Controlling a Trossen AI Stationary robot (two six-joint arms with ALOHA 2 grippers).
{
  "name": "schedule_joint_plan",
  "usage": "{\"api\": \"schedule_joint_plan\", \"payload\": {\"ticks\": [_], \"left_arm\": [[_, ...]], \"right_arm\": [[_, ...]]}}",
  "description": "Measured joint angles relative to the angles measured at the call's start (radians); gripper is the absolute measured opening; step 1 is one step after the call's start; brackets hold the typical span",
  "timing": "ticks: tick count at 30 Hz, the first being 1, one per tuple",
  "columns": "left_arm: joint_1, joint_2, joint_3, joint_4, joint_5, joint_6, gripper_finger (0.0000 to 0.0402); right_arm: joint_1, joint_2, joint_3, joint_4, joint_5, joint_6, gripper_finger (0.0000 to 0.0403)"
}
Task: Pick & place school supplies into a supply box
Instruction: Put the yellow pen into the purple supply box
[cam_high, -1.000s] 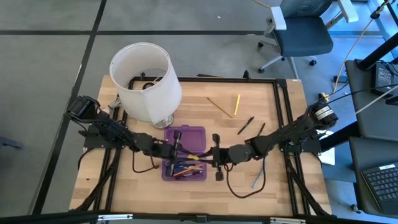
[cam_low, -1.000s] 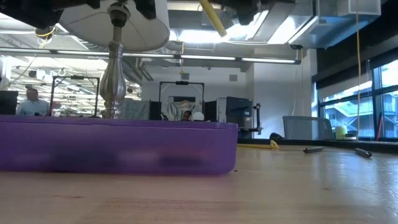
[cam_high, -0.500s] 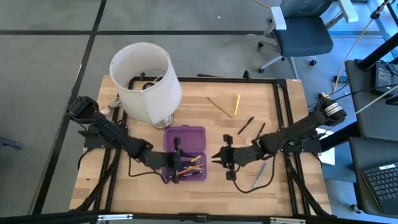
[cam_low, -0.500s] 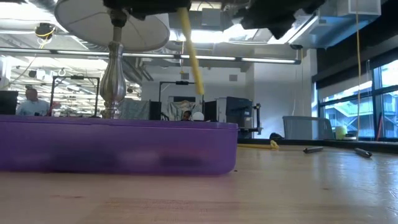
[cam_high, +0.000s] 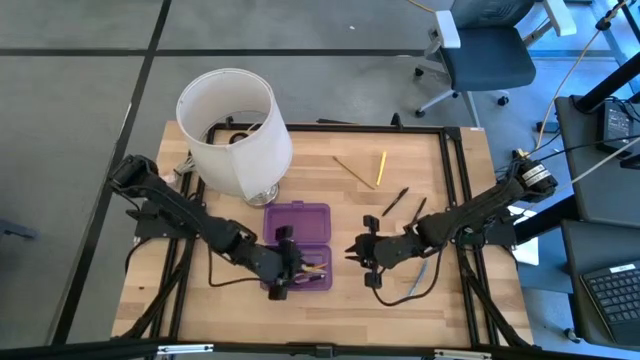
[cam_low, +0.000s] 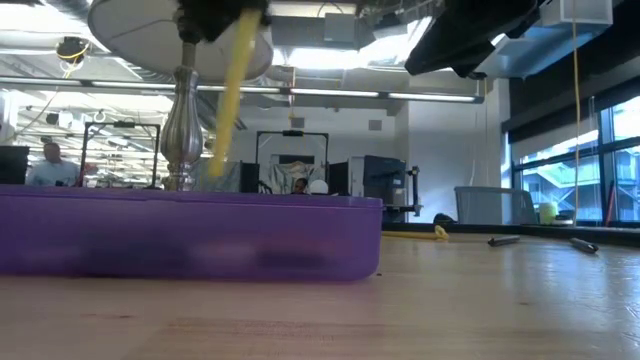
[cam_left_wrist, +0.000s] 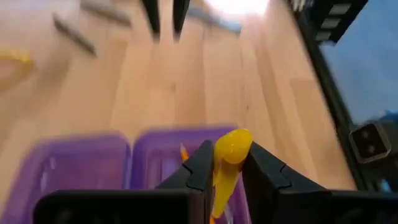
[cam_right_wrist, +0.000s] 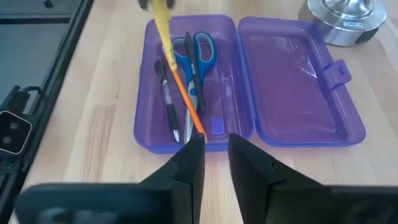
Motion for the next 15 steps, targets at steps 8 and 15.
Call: {"api": "schedule_joint_plan", "payload": {"ticks": [8,15], "left_arm": [[0.083,0.022,0.001,-0.122,0.231,-0.145,0.0049],[0.143,0.025,0.001,-0.156,0.32,-0.161,0.0049]], "right_arm": [[0.0,0.0,0.0,-0.005,0.0,0.024,0.0078],[0.0,0.0,0.0,-0.006,-0.001,0.027,0.0078]]}}
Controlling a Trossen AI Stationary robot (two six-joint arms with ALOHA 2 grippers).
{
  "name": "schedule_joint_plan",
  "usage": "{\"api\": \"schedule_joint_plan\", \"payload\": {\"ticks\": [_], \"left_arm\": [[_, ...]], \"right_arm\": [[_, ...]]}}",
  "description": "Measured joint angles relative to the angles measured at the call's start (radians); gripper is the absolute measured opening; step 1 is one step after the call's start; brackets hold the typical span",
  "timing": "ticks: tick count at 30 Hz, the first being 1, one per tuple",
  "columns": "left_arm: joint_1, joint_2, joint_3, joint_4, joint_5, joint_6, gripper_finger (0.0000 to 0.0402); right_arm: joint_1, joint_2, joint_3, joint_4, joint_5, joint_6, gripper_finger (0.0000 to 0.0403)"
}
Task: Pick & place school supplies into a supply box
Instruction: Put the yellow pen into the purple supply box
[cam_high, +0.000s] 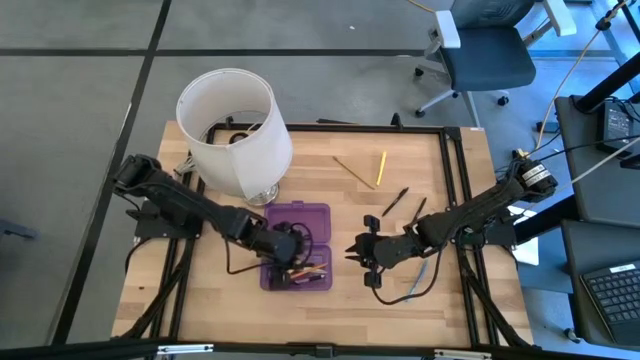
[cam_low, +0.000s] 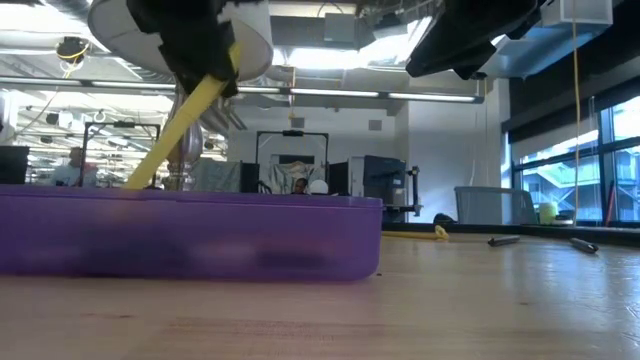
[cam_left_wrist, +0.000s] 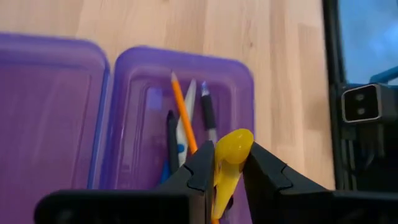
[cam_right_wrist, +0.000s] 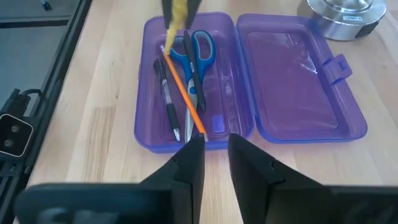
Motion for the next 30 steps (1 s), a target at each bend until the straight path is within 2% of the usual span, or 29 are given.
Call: {"api": "schedule_joint_plan", "payload": {"ticks": [7,17,23,30], "left_arm": [[0.03,0.004,0.0,-0.083,0.03,-0.008,0.0049],[0.031,0.053,-0.002,-0.058,0.021,-0.005,0.0052],[0.035,0.126,-0.002,-0.035,0.021,-0.005,0.0064],[0.034,0.15,-0.003,-0.037,0.028,-0.004,0.0076]], "right_arm": [[0.0,0.0,0.0,-0.002,0.0,-0.002,0.0078],[0.0,0.0,0.0,-0.003,-0.001,0.005,0.0078],[-0.001,0.0,0.001,-0.019,-0.011,0.052,0.0078],[0.0,0.0,0.001,-0.085,-0.036,0.128,0.0078]]}}
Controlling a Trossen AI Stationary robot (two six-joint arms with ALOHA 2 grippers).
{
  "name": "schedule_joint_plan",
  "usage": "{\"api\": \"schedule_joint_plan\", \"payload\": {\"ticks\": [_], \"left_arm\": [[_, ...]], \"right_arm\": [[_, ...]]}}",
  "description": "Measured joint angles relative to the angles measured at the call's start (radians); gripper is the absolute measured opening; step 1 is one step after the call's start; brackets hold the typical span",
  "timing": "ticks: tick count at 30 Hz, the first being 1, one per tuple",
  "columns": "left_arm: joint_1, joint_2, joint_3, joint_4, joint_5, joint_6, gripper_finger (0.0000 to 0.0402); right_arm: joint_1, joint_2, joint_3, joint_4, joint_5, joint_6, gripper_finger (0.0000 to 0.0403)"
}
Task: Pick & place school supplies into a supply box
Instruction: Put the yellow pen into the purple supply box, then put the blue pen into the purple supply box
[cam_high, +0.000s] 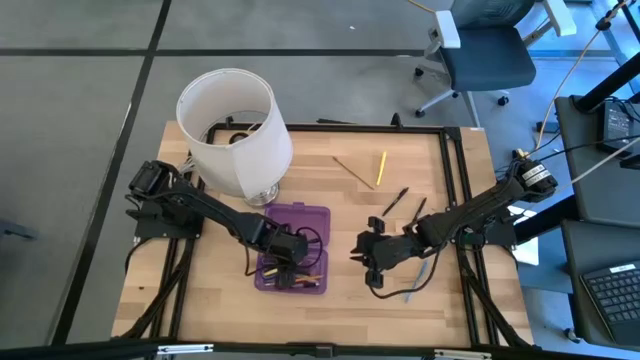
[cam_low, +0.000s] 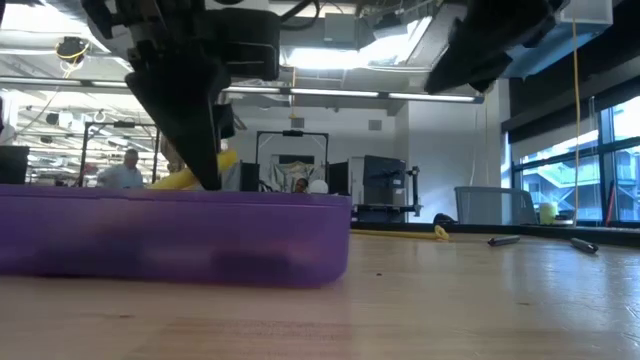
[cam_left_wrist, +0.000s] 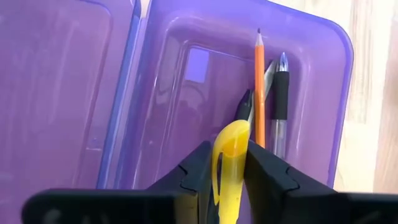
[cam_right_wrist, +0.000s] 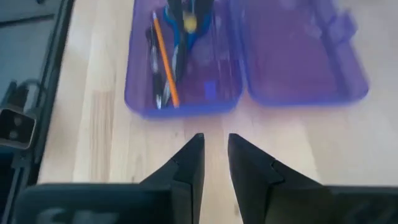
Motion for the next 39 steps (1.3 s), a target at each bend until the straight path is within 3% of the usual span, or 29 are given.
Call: {"api": "schedule_joint_plan", "payload": {"ticks": [9,21,29,39], "left_arm": [[0.0,-0.002,-0.001,0.039,-0.003,0.049,0.0101],[0.0,-0.034,0.027,0.124,-0.006,0.121,0.0115],[-0.001,-0.051,0.029,0.182,-0.006,0.195,0.0115],[-0.004,-0.051,0.029,0.18,-0.006,0.201,0.0113]], "right_arm": [[0.006,0.0,0.0,-0.243,-0.193,0.279,0.0078],[0.118,0.0,0.0,-0.596,-0.318,0.621,0.0078],[0.221,0.001,-0.009,-0.642,-0.297,0.392,0.0078],[0.282,0.001,-0.046,-0.673,-0.296,0.387,0.0078]]}}
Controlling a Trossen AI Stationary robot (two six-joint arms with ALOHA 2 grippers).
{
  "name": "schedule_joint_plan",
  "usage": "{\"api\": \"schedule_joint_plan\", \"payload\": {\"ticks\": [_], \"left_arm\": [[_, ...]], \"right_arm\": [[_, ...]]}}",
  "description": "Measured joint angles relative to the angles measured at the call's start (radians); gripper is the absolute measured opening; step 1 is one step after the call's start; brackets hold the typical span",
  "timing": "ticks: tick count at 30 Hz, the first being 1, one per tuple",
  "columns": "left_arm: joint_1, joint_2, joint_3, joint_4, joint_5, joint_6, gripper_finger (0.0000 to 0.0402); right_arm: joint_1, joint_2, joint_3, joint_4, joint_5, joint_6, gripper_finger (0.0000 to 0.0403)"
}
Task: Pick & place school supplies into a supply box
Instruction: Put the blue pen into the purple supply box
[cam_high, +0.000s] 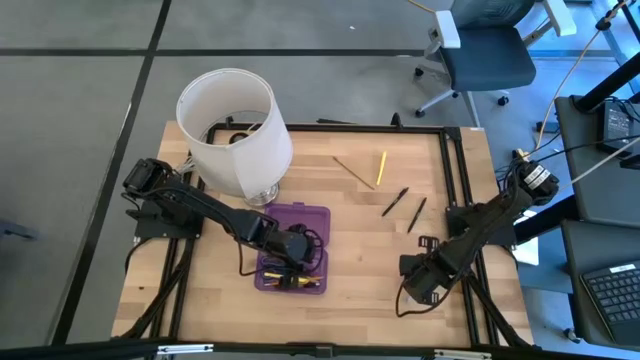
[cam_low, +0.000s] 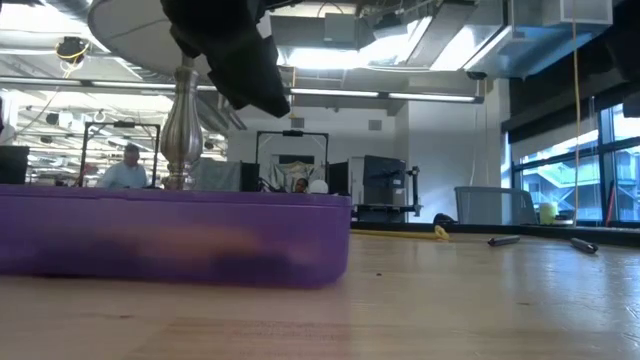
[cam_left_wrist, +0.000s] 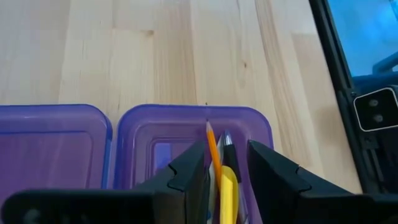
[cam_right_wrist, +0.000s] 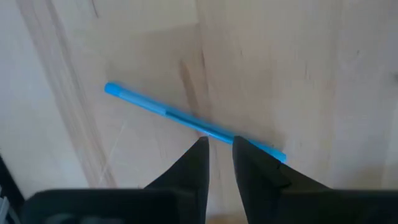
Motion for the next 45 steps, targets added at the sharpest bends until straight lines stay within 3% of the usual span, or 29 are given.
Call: {"api": "schedule_joint_plan", "payload": {"ticks": [23,26,35,41,45], "left_arm": [[0.0,0.0,0.0,0.0,-0.078,0.01,0.0107],[0.0,0.0,0.0,0.0,-0.078,0.01,0.0109],[0.0,0.0,0.0,0.0,-0.078,0.01,0.0107],[0.0,0.0,0.0,0.0,-0.079,0.01,0.0109],[0.0,0.0,0.0,0.0,-0.081,0.01,0.0111]], "right_arm": [[-0.019,0.0,-0.001,0.008,0.02,0.039,0.0081],[-0.018,0.0,-0.001,-0.015,0.022,0.031,0.0105],[-0.014,0.0,-0.001,-0.055,0.026,0.029,0.0231],[0.028,0.0,-0.001,-0.018,0.0,0.029,0.0258],[0.063,0.0,-0.003,-0.021,0.057,0.026,0.0255]]}}
